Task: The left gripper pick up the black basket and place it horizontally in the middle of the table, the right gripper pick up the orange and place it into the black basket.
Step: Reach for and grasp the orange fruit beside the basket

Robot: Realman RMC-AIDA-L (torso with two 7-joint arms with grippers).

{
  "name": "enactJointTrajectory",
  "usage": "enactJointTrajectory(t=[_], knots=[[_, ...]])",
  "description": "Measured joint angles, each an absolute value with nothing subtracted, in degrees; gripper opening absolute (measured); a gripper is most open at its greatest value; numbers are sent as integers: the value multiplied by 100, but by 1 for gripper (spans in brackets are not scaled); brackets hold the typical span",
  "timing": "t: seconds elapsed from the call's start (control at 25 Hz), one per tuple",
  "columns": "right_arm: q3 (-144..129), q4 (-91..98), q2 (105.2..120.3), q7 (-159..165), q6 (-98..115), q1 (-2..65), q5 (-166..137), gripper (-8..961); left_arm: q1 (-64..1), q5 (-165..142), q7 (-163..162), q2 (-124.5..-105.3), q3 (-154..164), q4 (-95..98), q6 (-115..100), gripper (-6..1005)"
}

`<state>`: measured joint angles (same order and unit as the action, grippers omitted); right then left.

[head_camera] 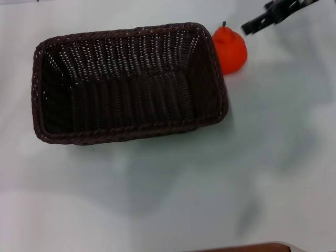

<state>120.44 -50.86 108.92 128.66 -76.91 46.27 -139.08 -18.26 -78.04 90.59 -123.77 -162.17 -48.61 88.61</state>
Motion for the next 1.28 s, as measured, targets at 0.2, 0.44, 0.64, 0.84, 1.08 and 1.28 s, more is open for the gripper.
enactJointTrajectory(t=[0.2,0.44,0.64,0.84,1.08,1.28], knots=[[11722,-4871,11058,12843,-7461,4686,-13972,947,-1837,-7798,9059,-12377,-16166,-4810,8864,904],[11337,-4470,11218,12813,-6738,4826,-13991,917,-1824,-7793,9025,-12382,-16161,-4790,8867,905],[11144,-4105,11380,12730,-6096,5007,-14079,881,-1821,-7798,9003,-12387,-16154,-4759,8868,904],[11120,-3963,11477,12706,-5845,5093,-14192,846,-1819,-7798,8920,-12380,-16143,-4705,8868,904],[11113,-3922,11504,12698,-5752,5105,-14198,646,-1821,-7828,8907,-12372,-16145,-4657,8864,904],[11128,-3910,11510,12695,-5734,5101,-14201,439,-1813,-7829,8823,-12364,-16146,-4650,8865,904]])
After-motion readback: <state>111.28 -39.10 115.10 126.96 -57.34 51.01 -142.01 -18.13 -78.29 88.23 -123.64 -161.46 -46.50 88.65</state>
